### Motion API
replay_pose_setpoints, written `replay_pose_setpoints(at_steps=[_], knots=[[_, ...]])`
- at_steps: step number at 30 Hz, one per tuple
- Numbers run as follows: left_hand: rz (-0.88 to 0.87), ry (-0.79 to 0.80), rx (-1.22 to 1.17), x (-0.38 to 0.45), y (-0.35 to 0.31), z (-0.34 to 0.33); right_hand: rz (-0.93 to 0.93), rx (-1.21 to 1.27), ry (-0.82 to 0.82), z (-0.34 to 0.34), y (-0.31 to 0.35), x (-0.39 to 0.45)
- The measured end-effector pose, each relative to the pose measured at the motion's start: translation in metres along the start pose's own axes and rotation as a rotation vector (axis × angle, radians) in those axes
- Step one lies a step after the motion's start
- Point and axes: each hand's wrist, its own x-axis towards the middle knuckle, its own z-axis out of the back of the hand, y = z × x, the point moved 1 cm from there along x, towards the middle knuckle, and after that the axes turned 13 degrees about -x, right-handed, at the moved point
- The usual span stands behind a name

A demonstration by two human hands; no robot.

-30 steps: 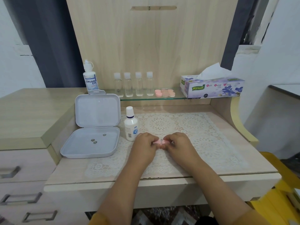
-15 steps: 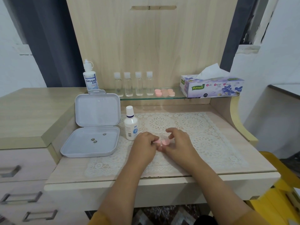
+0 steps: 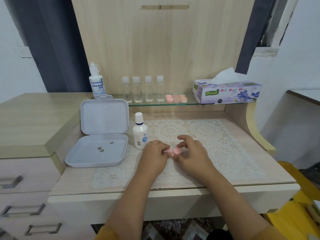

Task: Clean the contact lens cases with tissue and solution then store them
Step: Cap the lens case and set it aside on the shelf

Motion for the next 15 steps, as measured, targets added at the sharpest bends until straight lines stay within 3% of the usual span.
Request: replay_pose_setpoints(at_steps=[10,15], knots=[[0.001,0.015,0.017,-0.0007,-0.0001,0.0006,0.026,0.066,0.022,-0.0015,-0.0028,0.0012],[-0.002,0.009,0.009,-0.0016,-0.0022,0.0012,-0.099,0.232,-0.062,-0.0028,-0.0085,0.0042]])
